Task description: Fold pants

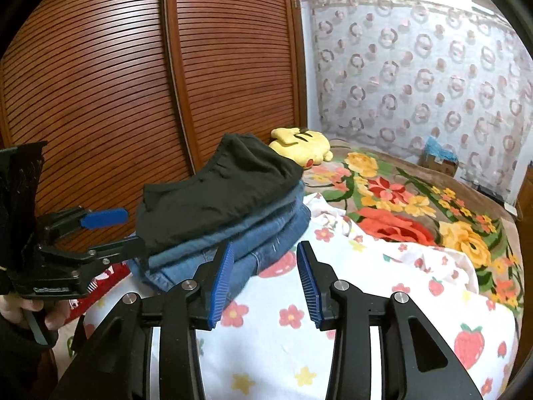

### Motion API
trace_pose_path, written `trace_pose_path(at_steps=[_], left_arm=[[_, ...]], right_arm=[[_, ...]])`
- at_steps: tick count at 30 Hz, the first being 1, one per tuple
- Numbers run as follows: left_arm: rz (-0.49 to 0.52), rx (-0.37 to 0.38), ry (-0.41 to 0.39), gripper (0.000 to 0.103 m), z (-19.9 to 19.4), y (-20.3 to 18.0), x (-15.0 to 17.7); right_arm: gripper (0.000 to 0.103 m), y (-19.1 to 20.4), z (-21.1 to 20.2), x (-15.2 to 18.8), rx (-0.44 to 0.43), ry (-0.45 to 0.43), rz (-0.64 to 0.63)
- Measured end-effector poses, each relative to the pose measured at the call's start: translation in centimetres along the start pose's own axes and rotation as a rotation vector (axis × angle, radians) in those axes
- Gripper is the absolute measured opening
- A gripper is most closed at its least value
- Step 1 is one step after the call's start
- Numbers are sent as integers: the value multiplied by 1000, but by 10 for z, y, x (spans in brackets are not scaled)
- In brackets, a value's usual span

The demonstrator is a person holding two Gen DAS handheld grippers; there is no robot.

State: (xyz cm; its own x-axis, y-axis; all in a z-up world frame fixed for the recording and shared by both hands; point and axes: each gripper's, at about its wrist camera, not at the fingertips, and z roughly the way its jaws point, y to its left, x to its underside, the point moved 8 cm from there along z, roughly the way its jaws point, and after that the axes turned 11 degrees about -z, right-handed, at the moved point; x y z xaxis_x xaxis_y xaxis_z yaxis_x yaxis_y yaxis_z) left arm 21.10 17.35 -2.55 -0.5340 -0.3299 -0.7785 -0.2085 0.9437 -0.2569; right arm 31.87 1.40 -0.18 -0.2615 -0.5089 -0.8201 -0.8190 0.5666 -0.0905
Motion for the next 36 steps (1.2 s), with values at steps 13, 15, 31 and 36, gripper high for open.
trace_pose_path(at_steps=[13,15,31,36], left_arm=[[59,16,-117,91,-42,-29,-6],[66,5,-121,91,-44,-32,-4],[93,86,-84,91,-46,-80,44],[111,124,-58,91,-50,-101,64]], right_arm=[[50,9,-42,18,58,-20,50],[51,11,-49,20,73,-23,51],[51,40,-105,61,227,-32,115],[51,53,-122,75,274,-31,142]])
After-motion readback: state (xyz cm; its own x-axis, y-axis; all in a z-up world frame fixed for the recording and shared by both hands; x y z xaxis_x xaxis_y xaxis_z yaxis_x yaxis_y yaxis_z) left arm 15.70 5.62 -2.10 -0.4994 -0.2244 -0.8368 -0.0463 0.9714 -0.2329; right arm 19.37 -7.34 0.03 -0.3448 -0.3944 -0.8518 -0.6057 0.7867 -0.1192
